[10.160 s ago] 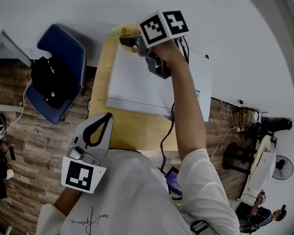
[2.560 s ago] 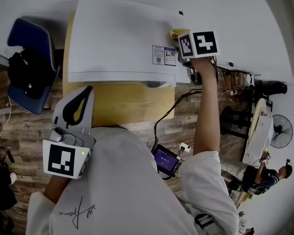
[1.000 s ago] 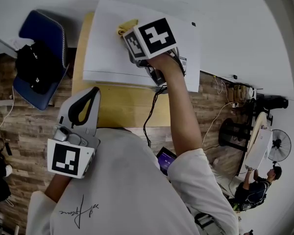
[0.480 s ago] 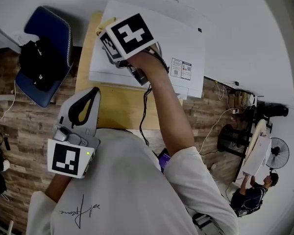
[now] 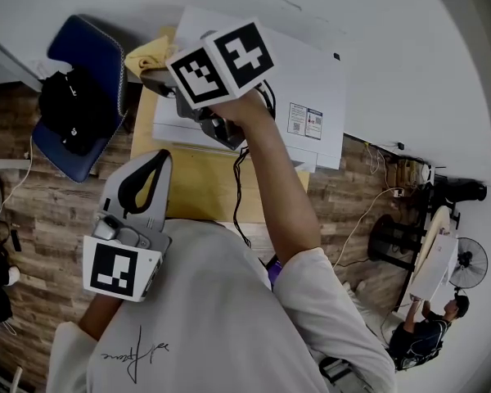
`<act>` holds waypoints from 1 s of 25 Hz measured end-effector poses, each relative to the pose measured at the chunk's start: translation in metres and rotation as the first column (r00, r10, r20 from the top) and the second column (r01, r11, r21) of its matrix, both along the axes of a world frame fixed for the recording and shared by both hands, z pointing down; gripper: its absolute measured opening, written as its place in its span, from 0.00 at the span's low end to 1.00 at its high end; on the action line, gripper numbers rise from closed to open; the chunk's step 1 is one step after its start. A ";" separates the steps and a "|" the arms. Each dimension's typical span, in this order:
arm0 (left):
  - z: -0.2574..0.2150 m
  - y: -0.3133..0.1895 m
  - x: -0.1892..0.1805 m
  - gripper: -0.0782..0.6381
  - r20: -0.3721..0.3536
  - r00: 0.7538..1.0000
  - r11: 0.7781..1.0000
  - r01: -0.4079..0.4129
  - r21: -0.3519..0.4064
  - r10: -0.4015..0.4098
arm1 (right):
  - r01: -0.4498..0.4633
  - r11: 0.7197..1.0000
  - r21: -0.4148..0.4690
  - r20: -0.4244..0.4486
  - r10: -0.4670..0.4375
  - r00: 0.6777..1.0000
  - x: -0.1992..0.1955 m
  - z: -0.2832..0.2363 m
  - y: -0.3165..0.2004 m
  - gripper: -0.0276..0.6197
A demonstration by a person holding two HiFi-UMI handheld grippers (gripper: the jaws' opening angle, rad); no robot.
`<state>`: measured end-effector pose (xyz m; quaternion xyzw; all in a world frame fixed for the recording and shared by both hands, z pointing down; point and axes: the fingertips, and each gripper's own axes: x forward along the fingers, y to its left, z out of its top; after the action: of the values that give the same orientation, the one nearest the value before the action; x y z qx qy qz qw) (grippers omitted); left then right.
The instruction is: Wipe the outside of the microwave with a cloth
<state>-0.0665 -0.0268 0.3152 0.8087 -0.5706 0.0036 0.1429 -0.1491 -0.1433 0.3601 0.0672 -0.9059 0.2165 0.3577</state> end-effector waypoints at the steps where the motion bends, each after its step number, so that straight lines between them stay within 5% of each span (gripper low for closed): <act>1: 0.000 0.000 0.002 0.10 0.001 1.000 1.000 -0.005 0.000 0.005 | 0.003 1.000 0.002 0.017 -0.003 1.000 0.001 -0.005 0.001 0.23; 14: -0.003 0.004 0.046 0.10 0.017 0.994 0.994 -0.105 0.005 0.105 | -0.182 0.979 0.088 0.022 0.180 0.983 0.113 -0.044 -0.033 0.23; 19: -0.001 0.006 0.066 0.10 0.010 0.984 0.984 -0.180 0.000 0.180 | -0.319 0.941 0.116 -0.021 0.323 0.946 0.195 -0.044 -0.051 0.23; 25: 0.001 0.008 0.088 0.10 0.007 0.969 0.969 -0.247 -0.001 0.247 | -0.482 0.864 0.148 -0.104 0.498 0.861 0.301 -0.031 -0.061 0.23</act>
<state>0.0218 -0.0190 0.3159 0.8733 -0.4661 0.0244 0.1395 0.1524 -0.2045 0.3289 0.3313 -0.8429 0.2421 0.3481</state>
